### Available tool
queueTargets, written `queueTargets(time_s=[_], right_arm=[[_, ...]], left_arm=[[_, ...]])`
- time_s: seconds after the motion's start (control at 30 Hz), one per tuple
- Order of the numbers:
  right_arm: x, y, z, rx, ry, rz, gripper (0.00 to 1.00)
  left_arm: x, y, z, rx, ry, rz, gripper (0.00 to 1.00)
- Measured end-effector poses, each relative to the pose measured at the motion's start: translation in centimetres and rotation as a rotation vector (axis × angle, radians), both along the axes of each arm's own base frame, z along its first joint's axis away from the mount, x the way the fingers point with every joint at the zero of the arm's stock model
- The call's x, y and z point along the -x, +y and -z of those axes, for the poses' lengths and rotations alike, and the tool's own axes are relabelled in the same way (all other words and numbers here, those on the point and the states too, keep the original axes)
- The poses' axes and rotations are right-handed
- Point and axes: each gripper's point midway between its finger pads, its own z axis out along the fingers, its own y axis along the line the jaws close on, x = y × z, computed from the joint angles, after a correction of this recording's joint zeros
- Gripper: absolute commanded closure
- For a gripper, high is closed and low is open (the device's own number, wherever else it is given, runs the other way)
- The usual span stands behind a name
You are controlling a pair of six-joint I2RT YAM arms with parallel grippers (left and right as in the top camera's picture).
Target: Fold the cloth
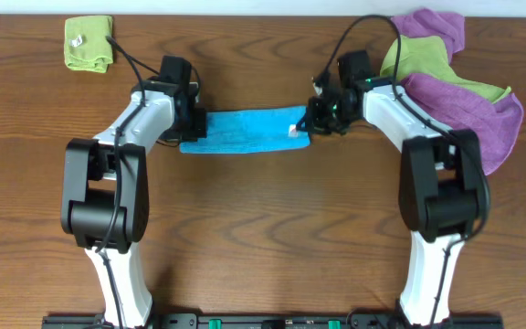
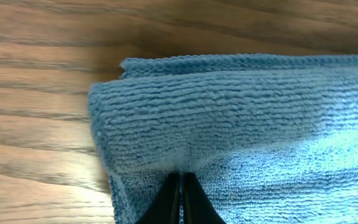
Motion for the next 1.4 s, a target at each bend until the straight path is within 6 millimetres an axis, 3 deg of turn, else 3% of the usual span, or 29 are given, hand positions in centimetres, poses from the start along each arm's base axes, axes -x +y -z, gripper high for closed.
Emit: queueTargets(time_s=[0.1, 0.2, 0.37, 0.6, 0.77, 0.87, 0.93, 1.0, 1.03, 1.13, 1.27, 1.4], right_arm=[[-0.5, 1.1, -3.1, 0.031, -0.097, -0.018, 0.99], [-0.2, 3.7, -5.3, 0.038, -0.175, -0.067, 0.99], [1.7, 7.4, -5.5, 0.044, -0.197, -0.15, 0.99], [1.8, 7.6, -5.3, 0.062, -0.201, -0.152, 0.99], [2.1, 7.4, -5.1, 0.071, -0.185, -0.153, 0.99], [2.1, 7.4, -5.1, 0.072, -0.185, -0.153, 0.99], [2.1, 7.4, -5.1, 0.073, -0.187, -0.153, 0.99], [2.0, 7.4, -5.1, 0.075, -0.189, -0.154, 0.99], [2.0, 7.4, -5.1, 0.074, -0.192, -0.154, 0.99], [1.8, 7.5, -5.2, 0.073, -0.206, -0.158, 0.99], [1.6, 7.7, -5.2, 0.092, -0.231, -0.168, 0.99], [1.7, 8.8, -5.2, 0.115, -0.272, -0.196, 0.99]], left_arm=[[0.2, -1.4, 0.0, 0.008, 0.002, -0.002, 0.94], [0.6, -3.6, -0.1, 0.018, 0.0, 0.014, 0.94], [1.3, -7.6, -0.1, 0.043, -0.01, 0.043, 0.94], [1.4, -10.0, -0.3, 0.132, -0.008, 0.03, 0.94], [1.3, -10.1, -0.5, 0.166, 0.0, 0.014, 0.94], [0.8, -9.7, -1.8, 0.186, -0.024, 0.005, 0.94], [0.1, -9.4, -4.6, 0.209, -0.085, -0.002, 0.94], [-0.7, -9.0, -10.2, 0.248, -0.211, -0.003, 0.94], [-0.6, -8.6, -14.2, 0.272, -0.293, -0.005, 0.94], [2.3, -5.6, -23.5, 0.29, -0.452, -0.042, 0.94], [6.5, -0.9, -29.4, 0.265, -0.555, -0.131, 0.94], [10.7, 1.4, -32.0, 0.243, -0.591, -0.177, 0.94]])
